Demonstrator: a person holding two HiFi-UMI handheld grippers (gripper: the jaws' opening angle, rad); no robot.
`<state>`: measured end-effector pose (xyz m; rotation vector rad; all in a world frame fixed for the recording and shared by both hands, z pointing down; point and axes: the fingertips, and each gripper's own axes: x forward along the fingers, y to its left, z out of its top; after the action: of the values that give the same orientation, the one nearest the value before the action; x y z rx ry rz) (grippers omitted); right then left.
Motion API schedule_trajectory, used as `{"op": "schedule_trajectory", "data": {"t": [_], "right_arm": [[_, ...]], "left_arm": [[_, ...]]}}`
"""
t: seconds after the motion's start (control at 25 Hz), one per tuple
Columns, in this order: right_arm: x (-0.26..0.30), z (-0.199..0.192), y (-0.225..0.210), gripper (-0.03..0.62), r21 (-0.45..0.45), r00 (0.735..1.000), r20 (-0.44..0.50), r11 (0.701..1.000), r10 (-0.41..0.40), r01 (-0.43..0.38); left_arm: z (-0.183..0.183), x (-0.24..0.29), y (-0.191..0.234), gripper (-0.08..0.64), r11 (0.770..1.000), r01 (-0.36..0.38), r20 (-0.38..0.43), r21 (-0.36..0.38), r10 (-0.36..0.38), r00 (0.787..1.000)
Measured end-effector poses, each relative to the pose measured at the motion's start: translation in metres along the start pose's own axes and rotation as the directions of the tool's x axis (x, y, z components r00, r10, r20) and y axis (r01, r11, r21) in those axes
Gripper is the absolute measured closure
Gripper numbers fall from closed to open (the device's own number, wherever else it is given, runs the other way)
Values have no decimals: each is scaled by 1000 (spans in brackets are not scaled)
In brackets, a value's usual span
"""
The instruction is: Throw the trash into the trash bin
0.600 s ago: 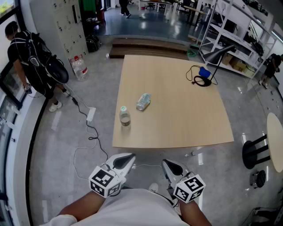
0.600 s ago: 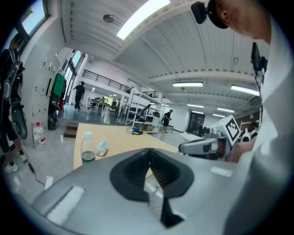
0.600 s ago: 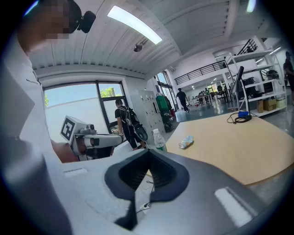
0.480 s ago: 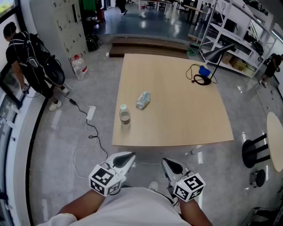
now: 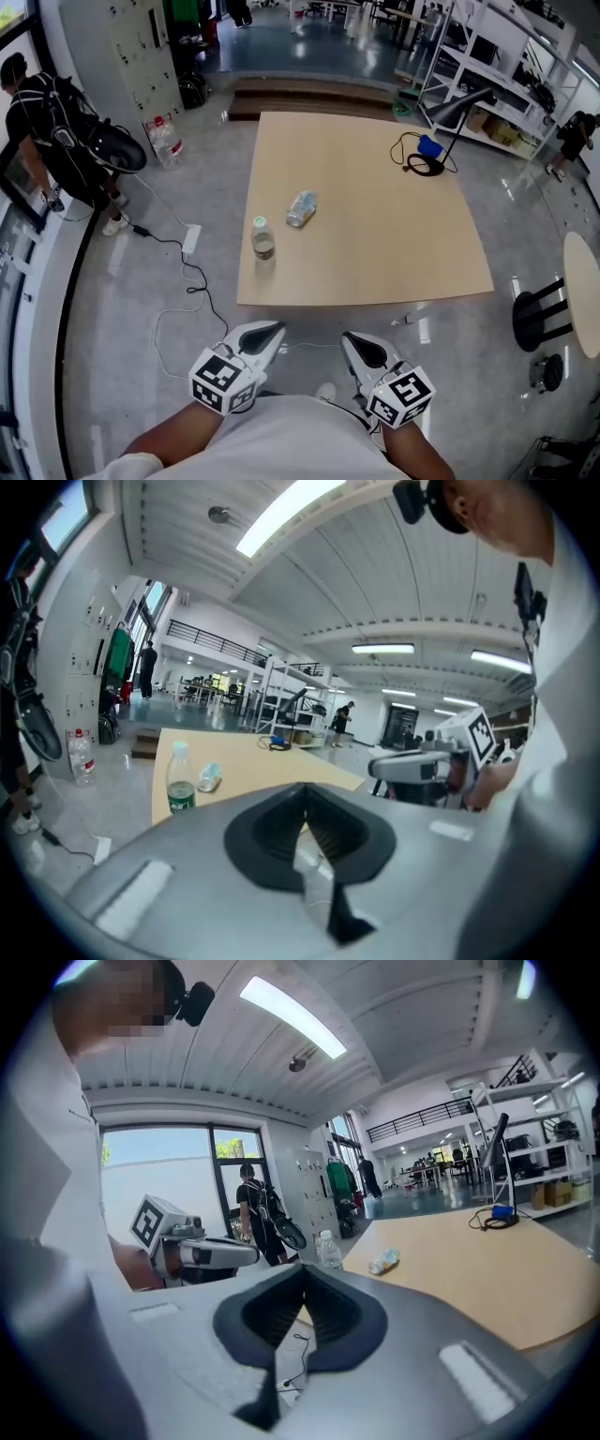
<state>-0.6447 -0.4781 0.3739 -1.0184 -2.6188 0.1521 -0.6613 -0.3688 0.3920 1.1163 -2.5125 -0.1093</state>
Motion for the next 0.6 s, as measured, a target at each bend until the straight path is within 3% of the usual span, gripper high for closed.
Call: {"op": "schedule_trajectory", "data": {"t": [0.12, 0.6], "right_arm": [[2, -1, 1, 591, -29, 1000, -10, 1000, -7, 6], [5, -4, 0, 561, -7, 1000, -28, 1000, -12, 12]], "left_arm": [[0, 1, 1, 552, 1000, -1, -1, -1, 1, 1000], [3, 0, 2, 552, 1000, -3, 16, -1, 3, 1000]]}}
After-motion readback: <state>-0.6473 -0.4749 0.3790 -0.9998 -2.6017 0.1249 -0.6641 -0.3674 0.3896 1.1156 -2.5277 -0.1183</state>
